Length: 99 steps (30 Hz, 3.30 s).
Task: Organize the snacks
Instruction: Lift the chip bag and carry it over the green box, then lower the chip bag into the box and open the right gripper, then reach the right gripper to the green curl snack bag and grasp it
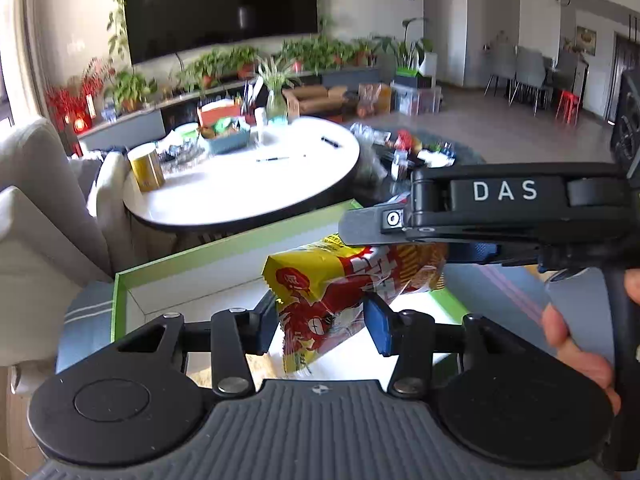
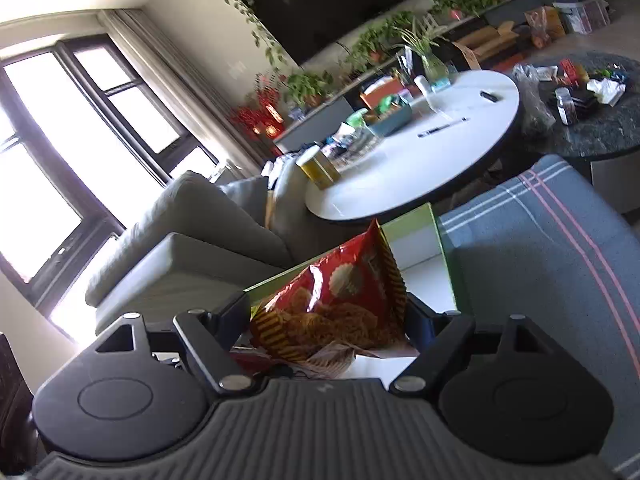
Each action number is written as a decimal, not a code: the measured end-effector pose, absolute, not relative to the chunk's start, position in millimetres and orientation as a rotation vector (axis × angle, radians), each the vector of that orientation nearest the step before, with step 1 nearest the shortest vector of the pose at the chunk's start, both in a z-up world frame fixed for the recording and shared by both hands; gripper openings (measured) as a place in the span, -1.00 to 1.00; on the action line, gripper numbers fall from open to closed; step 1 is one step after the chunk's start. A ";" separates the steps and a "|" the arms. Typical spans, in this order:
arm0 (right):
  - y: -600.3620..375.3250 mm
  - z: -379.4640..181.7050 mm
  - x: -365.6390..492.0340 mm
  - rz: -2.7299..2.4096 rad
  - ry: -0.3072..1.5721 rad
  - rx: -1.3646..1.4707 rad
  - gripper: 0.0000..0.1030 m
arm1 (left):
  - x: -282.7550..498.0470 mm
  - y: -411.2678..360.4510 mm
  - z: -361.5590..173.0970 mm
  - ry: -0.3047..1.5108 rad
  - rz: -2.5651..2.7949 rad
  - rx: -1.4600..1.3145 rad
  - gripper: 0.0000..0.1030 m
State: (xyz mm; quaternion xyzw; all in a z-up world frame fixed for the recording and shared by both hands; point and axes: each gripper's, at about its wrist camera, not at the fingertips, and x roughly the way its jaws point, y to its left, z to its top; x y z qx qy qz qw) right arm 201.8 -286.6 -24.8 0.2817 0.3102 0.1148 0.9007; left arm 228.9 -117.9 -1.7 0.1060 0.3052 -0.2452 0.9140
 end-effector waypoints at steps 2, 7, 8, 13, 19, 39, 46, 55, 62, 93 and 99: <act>-284.8 -33.3 212.1 0.219 0.662 0.573 0.49 | 246.6 -118.9 -12.2 0.654 -0.503 0.218 -0.15; -281.1 -51.6 240.5 0.178 0.712 0.546 0.49 | 281.4 -123.7 -34.4 0.700 -0.482 0.226 -0.11; -277.8 -53.3 246.3 0.171 0.717 0.536 0.49 | 287.7 -124.3 -37.9 0.707 -0.475 0.229 -0.10; -271.3 -53.2 256.4 0.160 0.705 0.490 0.50 | 310.3 -121.7 -50.3 0.739 -0.399 0.223 -0.07; -282.4 -38.1 243.6 0.127 0.624 0.471 0.54 | 305.5 -107.7 -43.5 0.730 -0.356 0.162 0.02; -279.3 -8.1 143.9 0.240 0.596 0.377 0.54 | 190.7 -89.7 14.0 0.568 -0.381 0.140 0.30; -277.5 -10.2 107.3 0.274 0.602 0.384 0.54 | 141.6 -74.8 9.5 0.578 -0.381 0.126 0.31; -276.5 -14.1 79.0 0.305 0.641 0.367 0.54 | 89.5 -62.2 3.1 0.609 -0.378 0.105 0.31; -278.0 -32.8 63.7 0.309 0.693 0.364 0.54 | 57.0 -61.7 -8.8 0.646 -0.425 0.118 0.31; -284.4 -76.3 30.5 0.361 0.807 0.343 0.55 | 7.8 -99.9 -57.2 0.843 -0.553 0.176 0.31; -280.3 -76.7 29.1 0.371 0.813 0.332 0.55 | 16.9 -95.6 -58.1 0.855 -0.518 0.150 0.32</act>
